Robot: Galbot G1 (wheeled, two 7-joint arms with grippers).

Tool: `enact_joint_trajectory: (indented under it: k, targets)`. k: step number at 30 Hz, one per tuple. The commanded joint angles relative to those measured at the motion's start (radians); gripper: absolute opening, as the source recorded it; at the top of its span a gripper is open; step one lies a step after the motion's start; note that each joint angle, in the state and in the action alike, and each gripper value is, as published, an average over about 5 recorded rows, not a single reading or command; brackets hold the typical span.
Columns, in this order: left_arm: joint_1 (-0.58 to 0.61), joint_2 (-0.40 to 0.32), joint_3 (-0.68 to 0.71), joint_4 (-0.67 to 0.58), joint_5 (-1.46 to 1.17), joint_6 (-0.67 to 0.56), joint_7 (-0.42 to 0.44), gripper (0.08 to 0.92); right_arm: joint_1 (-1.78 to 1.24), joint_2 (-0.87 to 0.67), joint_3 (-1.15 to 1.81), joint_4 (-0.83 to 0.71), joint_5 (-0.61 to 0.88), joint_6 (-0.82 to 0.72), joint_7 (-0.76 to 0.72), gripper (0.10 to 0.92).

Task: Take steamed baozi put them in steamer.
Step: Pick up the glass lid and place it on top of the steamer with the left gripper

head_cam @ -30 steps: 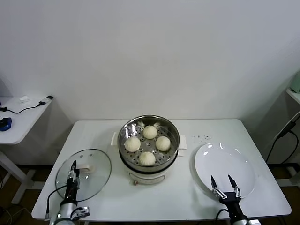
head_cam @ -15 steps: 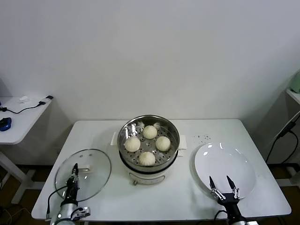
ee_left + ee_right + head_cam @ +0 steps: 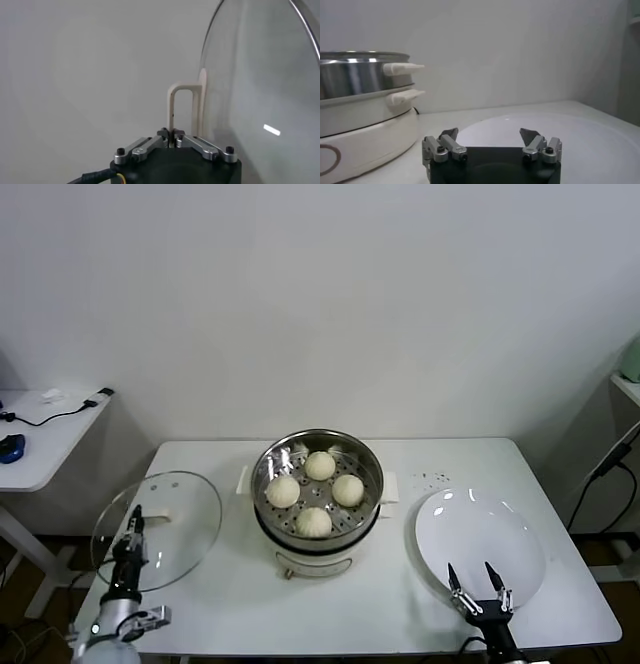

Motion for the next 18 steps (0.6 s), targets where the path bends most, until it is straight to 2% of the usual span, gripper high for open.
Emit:
enact_joint_trajectory:
  k: [1, 4, 7, 18]
  targets:
    - [0.019, 0.229, -0.02, -0.378, -0.206, 0.169, 0.335, 0.139, -0.01, 0.004, 0.002, 0.018, -0.033, -0.017, 0.021, 0.823]
    - [-0.015, 0.253, 0.024, -0.477, -0.213, 0.288, 0.451, 0.139, -0.012, 0.012, 0.009, 0.021, -0.077, -0.037, 0.045, 0.823]
    - [-0.053, 0.242, 0.113, -0.548, -0.188, 0.386, 0.532, 0.139, -0.014, 0.015, 0.013, 0.029, -0.089, -0.048, 0.061, 0.823]
    - [-0.206, 0.086, 0.476, -0.549, 0.085, 0.583, 0.628, 0.139, -0.024, 0.025, 0.014, 0.029, -0.106, -0.041, 0.085, 0.823]
